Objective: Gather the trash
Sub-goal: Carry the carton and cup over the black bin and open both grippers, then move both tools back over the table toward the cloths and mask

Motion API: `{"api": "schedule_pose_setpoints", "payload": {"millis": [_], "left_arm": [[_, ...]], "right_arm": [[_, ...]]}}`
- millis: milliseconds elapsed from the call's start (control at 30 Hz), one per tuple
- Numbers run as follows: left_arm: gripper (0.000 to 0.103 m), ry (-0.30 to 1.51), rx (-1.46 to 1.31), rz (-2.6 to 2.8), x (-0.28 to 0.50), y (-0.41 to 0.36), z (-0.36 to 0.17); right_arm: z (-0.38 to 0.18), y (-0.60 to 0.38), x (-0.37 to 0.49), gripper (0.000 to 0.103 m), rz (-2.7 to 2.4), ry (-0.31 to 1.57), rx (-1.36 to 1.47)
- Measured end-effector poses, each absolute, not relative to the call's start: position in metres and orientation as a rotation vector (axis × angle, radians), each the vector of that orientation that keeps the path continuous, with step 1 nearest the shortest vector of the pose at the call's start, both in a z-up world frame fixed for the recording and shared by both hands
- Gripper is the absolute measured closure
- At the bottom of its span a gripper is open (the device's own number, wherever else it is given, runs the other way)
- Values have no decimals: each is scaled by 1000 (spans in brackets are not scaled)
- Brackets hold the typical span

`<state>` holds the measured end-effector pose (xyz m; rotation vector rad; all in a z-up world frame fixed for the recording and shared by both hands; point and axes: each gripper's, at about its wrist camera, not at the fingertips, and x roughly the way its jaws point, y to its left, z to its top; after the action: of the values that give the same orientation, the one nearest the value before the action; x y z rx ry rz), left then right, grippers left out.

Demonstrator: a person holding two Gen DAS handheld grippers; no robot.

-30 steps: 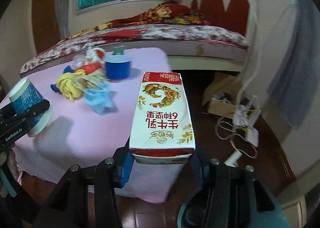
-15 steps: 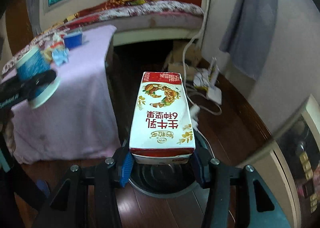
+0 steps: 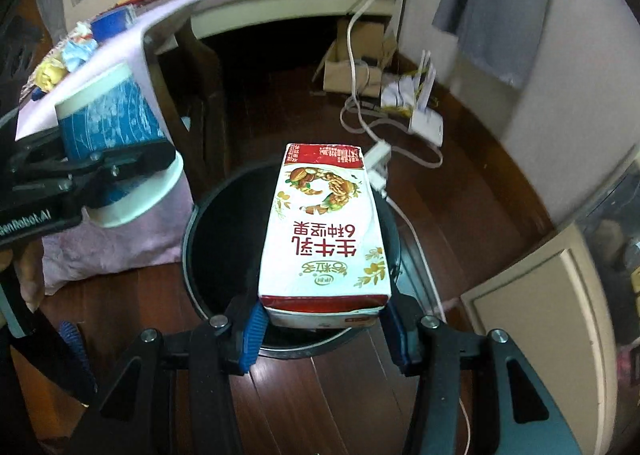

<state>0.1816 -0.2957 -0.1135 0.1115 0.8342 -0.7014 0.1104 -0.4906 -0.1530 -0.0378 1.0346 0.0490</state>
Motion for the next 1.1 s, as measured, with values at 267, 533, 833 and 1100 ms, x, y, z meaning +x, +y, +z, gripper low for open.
{"api": "schedule_pose_setpoints", "payload": {"millis": [267,533,833,1100], "left_arm": [[41,900,106,-734,196,-310,-135],[1,890,126,-545,189,-280,-134],[1,834,137,-403,165,-235,-110],[1,774,114,-345,158,-210,-82]], "right_arm": [[-170,-491,116,50,79,1081,-59],[-171,-507,123,0,-27,1056,-42],[-137,-505,135,0,-91,1001,0],[-102,-465,145,0,-46,918,-11]]}}
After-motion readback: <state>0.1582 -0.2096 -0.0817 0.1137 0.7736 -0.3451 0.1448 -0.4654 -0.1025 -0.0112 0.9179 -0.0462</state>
